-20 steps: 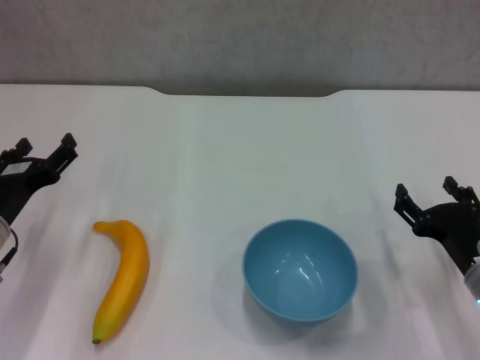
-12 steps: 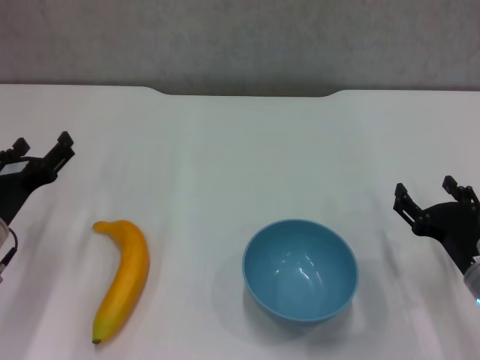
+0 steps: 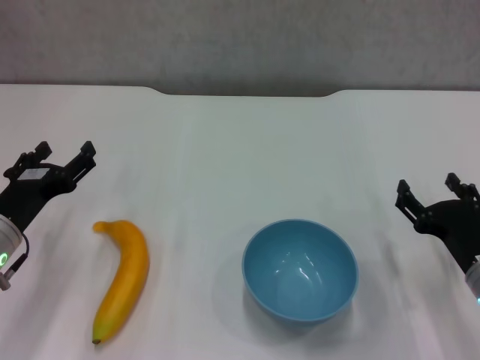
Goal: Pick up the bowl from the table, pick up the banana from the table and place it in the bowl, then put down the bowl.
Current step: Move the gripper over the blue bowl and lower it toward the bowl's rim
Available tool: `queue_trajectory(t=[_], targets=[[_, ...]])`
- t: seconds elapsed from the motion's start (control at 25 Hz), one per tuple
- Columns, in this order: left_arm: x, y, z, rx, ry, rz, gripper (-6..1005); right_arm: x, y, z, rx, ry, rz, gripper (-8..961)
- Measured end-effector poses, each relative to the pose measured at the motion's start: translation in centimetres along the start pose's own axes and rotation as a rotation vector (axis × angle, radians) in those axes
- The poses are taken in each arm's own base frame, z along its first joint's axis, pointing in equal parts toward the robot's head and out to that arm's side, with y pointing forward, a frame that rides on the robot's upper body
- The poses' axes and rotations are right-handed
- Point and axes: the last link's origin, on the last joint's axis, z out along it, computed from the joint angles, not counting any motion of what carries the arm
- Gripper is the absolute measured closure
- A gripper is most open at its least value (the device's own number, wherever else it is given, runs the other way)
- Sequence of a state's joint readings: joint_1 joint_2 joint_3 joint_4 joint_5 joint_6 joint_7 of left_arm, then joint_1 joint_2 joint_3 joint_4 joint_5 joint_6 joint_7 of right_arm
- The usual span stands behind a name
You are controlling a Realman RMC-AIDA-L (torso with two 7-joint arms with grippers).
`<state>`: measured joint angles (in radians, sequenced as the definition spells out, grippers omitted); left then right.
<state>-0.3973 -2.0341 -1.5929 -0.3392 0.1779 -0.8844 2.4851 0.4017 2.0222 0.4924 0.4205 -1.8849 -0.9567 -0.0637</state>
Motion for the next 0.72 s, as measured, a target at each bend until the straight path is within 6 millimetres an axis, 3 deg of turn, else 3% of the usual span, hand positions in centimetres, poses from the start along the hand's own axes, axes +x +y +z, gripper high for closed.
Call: queue_trajectory(t=[0.36,0.72], targets=[[-0.6,-0.9,-1.1,0.029,-0.014,-0.021,114,-1.0,1.0,1.2,-0.046,0.017,0.018,72],[-0.7,-1.0,-1.3,0.031,-0.020,-0.018,116,-2.7,-0.3,4.1,-0.067,0.133,-0.037,72]])
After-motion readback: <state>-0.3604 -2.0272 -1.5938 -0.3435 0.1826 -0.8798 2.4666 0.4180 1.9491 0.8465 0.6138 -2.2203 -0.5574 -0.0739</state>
